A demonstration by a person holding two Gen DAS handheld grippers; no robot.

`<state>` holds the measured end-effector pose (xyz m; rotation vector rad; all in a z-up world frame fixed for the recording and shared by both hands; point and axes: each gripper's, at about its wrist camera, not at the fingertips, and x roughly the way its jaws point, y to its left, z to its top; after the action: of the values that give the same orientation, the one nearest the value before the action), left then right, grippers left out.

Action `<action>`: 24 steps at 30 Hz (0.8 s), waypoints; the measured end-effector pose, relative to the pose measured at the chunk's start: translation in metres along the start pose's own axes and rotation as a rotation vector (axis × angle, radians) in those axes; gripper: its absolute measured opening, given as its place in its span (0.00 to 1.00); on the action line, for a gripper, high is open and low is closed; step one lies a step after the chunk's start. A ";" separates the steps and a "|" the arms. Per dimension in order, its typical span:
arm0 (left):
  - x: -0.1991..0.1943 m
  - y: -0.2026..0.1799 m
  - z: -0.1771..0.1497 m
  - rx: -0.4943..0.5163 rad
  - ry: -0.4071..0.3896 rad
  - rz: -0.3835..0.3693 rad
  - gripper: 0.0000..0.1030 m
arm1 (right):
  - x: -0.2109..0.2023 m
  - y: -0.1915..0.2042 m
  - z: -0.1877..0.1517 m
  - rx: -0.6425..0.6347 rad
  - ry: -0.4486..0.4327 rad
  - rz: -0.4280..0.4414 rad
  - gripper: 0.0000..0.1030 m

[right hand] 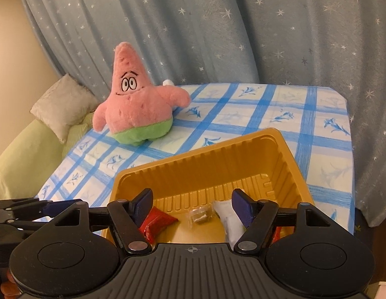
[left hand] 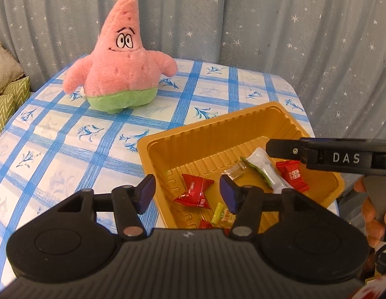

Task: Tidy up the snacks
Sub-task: 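Open both grippers to drop the red candy and clear packet into the tray, then move both tools back toward the red candies and dark-stick pouch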

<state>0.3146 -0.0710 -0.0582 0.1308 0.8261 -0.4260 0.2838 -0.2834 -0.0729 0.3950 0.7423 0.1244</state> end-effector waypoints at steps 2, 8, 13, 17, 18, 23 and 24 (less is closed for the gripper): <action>-0.008 0.000 -0.002 -0.007 -0.006 0.002 0.58 | -0.005 0.001 -0.002 0.001 0.000 0.002 0.70; -0.035 0.002 -0.009 -0.044 -0.022 0.013 0.68 | -0.024 0.005 -0.010 -0.002 -0.008 0.001 0.78; -0.062 0.005 -0.020 -0.069 -0.032 0.030 0.70 | -0.043 0.013 -0.020 -0.004 -0.016 0.008 0.81; -0.084 0.011 -0.034 -0.090 -0.031 0.034 0.73 | -0.059 0.021 -0.029 -0.014 -0.013 0.021 0.82; -0.089 0.013 -0.039 -0.095 -0.029 0.037 0.73 | -0.062 0.024 -0.032 -0.020 -0.011 0.024 0.82; -0.112 0.025 -0.062 -0.133 -0.029 0.058 0.73 | -0.076 0.039 -0.049 -0.045 0.004 0.056 0.82; -0.117 0.028 -0.068 -0.141 -0.029 0.062 0.73 | -0.078 0.043 -0.053 -0.047 0.008 0.064 0.82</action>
<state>0.2101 0.0096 -0.0196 0.0197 0.8187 -0.3099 0.1920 -0.2472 -0.0422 0.3739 0.7338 0.2034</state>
